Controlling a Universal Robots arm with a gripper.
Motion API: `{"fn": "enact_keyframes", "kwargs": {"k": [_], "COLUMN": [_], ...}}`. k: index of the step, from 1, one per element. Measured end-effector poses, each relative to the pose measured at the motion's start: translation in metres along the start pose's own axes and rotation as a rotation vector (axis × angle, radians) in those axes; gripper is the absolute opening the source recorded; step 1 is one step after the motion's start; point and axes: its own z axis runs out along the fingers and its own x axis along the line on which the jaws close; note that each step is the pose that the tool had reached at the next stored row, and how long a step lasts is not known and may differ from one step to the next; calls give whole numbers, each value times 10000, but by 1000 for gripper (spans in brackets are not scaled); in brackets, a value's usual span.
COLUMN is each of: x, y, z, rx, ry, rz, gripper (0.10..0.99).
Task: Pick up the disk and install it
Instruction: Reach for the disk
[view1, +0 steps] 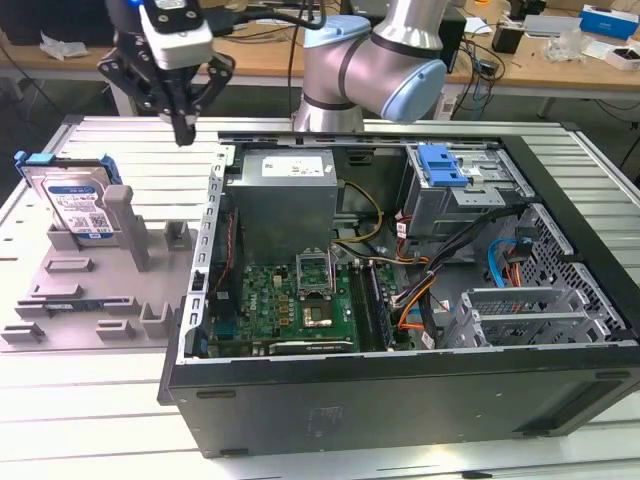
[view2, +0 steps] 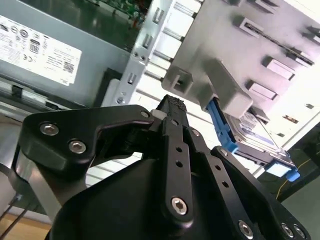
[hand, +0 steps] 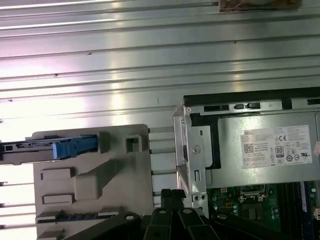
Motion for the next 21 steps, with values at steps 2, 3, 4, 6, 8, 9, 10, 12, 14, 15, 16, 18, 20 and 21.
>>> {"fn": "enact_keyframes", "kwargs": {"k": [2,3,4,6,8,9,10,12,14,15,16,18,20,21], "x": [97,146,183,275,364,395,443,520,583,629,659,725,803,832], "y": [16,23,29,46,67,75,88,110,128,142,153,174,201,211], "z": [2,3,4,6,8,10,11,14,16,17,19,21,24,25], "rx": [0,1,1,1,3,3,4,6,6,7,7,8,9,10], "ry": [21,34,44,67,88,95,107,124,138,148,156,171,190,198], "rz": [2,1,4,3,6,6,5,8,6,6,9,8,10,11], "gripper": [106,106,106,106,106,106,106,106,106,106,106,106,106,106]}}
